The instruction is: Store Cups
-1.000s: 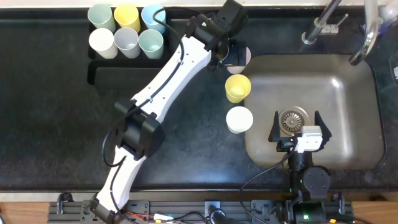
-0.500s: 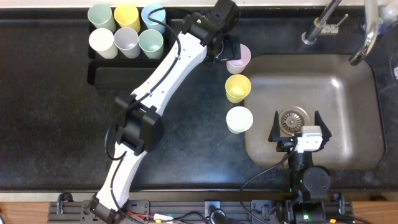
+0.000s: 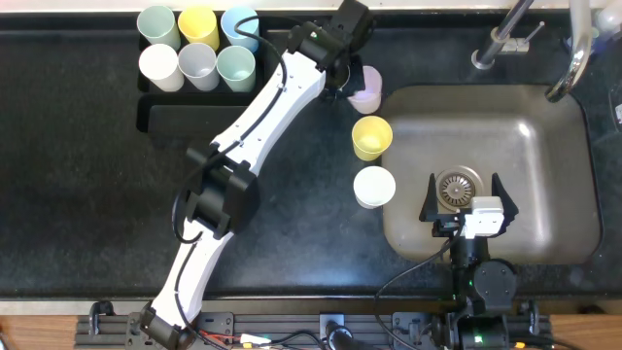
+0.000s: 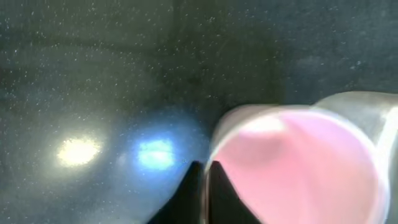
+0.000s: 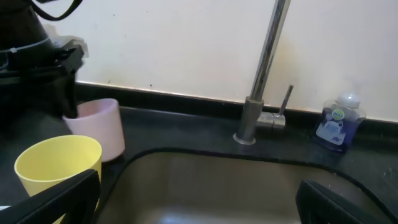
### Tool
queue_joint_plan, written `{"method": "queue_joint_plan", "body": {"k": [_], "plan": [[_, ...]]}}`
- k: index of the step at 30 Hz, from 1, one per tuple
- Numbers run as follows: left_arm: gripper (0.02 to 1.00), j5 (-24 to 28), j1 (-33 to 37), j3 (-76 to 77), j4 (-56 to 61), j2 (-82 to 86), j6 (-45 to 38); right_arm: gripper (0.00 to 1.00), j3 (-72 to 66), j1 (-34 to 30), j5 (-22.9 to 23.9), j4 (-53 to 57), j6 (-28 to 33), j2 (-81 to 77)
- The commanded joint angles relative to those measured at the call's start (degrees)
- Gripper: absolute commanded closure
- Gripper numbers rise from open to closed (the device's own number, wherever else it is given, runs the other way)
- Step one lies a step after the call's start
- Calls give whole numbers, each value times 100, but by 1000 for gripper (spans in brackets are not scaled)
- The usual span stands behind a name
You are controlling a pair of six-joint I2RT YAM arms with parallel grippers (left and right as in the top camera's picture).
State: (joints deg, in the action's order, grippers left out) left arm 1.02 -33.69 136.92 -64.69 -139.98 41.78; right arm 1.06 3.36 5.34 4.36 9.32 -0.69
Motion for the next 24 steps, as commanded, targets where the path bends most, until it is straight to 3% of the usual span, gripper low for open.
{"method": "queue_joint_plan", "body": {"k": [1, 6, 12, 16, 19, 24], "plan": [[985, -164, 181, 745, -168, 166, 28, 3, -79, -39, 7, -26, 33, 46], [985, -459, 629, 1241, -1244, 940, 39, 3, -79, -39, 7, -26, 33, 46], [982, -1202, 1462, 1071, -2747, 2321, 529, 3, -79, -39, 4, -26, 33, 46], [982, -1252, 2352, -129, -2667, 3405, 529, 3, -79, -39, 7, -26, 33, 46], [982, -957, 3300, -2096, -1912, 4428, 525, 3, -79, -39, 4, -26, 35, 46], [982, -859, 3985, -3386, -1582, 4660, 636, 3, -79, -39, 7, -26, 35, 46]]}}
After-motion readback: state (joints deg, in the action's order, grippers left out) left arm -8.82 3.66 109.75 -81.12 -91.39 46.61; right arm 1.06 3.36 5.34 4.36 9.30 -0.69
